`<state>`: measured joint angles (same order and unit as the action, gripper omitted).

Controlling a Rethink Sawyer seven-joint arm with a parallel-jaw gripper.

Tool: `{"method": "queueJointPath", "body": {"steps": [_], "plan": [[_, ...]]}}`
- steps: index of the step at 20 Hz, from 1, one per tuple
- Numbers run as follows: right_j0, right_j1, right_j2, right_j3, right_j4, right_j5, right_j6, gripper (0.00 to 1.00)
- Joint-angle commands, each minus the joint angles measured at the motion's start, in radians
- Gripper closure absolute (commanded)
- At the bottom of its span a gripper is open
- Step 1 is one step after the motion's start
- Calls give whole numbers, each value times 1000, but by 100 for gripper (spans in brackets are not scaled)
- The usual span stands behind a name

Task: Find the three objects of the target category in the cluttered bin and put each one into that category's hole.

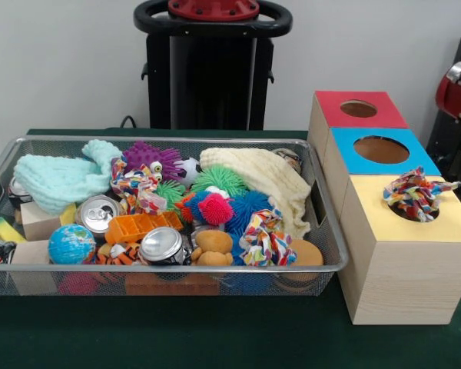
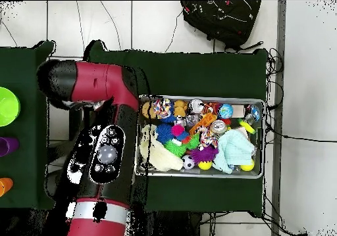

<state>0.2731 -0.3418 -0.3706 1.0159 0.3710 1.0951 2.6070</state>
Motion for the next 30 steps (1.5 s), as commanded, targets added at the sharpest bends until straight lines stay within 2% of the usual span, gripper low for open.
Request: {"method": "queueJointPath", "body": {"steps": [1,5,8,14,16,19,21,25,27,30], "plan": [[7,-74,37,256,7,-97,176,100],[4,-57,43,303,-5,-188,160,100],[-8,-29,48,304,-15,-237,148,100],[-17,12,57,286,-16,-285,143,100],[-3,16,56,292,-5,-285,168,100],[25,-12,32,329,-8,-257,191,100],[19,-45,27,360,-16,-230,162,100],[-5,-63,43,428,-24,-292,110,100],[-12,-46,43,435,-33,-322,106,100],[-39,16,63,408,-45,-395,89,100]]}}
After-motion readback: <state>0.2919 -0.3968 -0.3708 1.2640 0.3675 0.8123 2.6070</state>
